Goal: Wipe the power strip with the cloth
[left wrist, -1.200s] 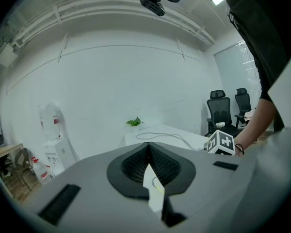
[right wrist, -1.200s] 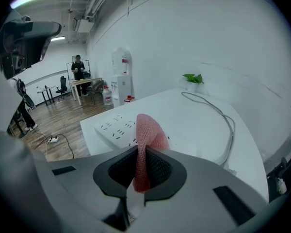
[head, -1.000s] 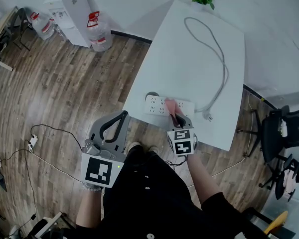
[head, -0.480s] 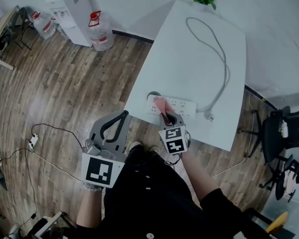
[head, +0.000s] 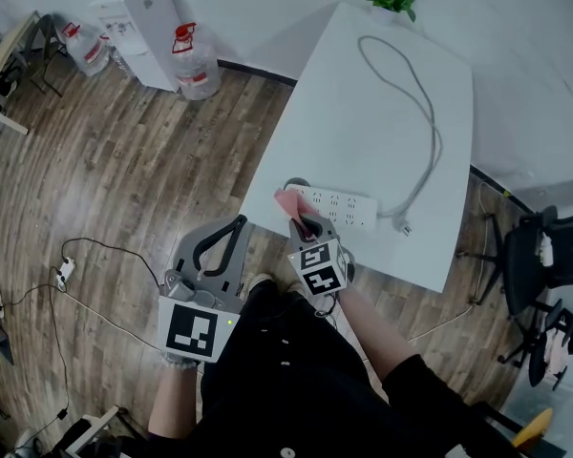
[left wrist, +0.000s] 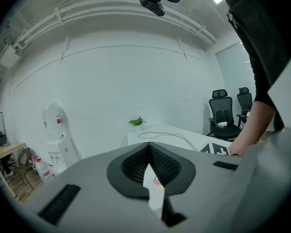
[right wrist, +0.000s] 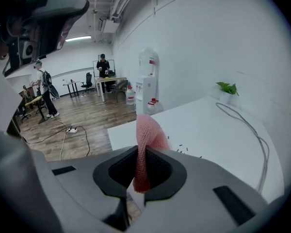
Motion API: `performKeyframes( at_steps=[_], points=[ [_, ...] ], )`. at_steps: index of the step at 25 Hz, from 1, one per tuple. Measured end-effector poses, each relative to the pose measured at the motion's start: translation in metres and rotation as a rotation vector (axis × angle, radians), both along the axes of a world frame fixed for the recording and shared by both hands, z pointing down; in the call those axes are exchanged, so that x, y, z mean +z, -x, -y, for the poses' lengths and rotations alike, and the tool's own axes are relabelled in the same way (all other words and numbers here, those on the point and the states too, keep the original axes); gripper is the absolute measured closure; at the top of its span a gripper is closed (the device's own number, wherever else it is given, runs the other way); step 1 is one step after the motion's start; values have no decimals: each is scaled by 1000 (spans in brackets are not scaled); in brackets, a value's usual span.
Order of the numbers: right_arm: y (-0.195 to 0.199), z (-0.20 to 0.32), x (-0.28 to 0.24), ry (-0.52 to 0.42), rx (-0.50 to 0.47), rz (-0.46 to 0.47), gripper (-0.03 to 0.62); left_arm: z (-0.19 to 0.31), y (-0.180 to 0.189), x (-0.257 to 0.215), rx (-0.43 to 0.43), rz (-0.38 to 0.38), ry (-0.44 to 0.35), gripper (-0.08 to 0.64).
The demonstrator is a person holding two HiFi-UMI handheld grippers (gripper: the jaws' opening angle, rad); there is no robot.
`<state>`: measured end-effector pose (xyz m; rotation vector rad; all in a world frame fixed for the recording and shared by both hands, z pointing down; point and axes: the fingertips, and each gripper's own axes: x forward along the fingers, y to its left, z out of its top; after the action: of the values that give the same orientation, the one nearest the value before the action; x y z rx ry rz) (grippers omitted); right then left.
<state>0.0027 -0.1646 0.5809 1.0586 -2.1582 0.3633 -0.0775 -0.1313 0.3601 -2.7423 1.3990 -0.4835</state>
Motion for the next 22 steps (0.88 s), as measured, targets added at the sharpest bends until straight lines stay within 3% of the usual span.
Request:
performKeyframes(
  at_steps=[12, 22],
  points=[
    [17, -1, 0, -5, -51, -2, 537, -1, 5, -2, -16, -7, -3, 549],
    [-8, 1, -24, -58, 36, 25, 537, -1, -5, -4, 20, -18, -11, 549]
  ],
)
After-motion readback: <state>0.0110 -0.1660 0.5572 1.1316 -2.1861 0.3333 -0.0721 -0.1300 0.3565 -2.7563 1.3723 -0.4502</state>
